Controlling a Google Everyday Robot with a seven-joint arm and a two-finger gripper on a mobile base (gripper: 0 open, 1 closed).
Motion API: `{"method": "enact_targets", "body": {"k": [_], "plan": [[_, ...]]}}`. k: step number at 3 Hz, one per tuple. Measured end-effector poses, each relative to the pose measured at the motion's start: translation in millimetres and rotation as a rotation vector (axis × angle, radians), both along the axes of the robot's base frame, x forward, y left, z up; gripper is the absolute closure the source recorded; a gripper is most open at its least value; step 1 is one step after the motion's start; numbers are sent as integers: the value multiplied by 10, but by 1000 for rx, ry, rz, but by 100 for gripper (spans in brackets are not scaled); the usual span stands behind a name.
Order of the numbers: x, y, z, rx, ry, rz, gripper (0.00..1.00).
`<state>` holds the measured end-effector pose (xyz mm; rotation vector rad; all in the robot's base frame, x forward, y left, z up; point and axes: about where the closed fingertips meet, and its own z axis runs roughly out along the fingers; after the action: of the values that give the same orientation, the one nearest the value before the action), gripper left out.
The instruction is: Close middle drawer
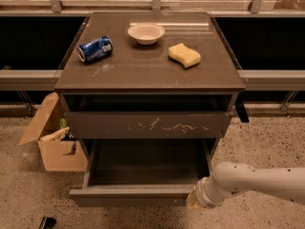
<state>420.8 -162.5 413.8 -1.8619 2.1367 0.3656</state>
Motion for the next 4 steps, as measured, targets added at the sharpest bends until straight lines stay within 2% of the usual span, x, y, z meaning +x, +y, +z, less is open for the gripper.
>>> {"method": "enact_targets", "body": {"k": [1, 2, 3, 4], "plan": [[143, -2, -22, 5, -57, 4, 37], [249, -35, -58, 26, -90, 1, 14], [355, -112, -102, 60, -111, 0, 0], [493, -185, -123, 82, -116, 5, 0]]}}
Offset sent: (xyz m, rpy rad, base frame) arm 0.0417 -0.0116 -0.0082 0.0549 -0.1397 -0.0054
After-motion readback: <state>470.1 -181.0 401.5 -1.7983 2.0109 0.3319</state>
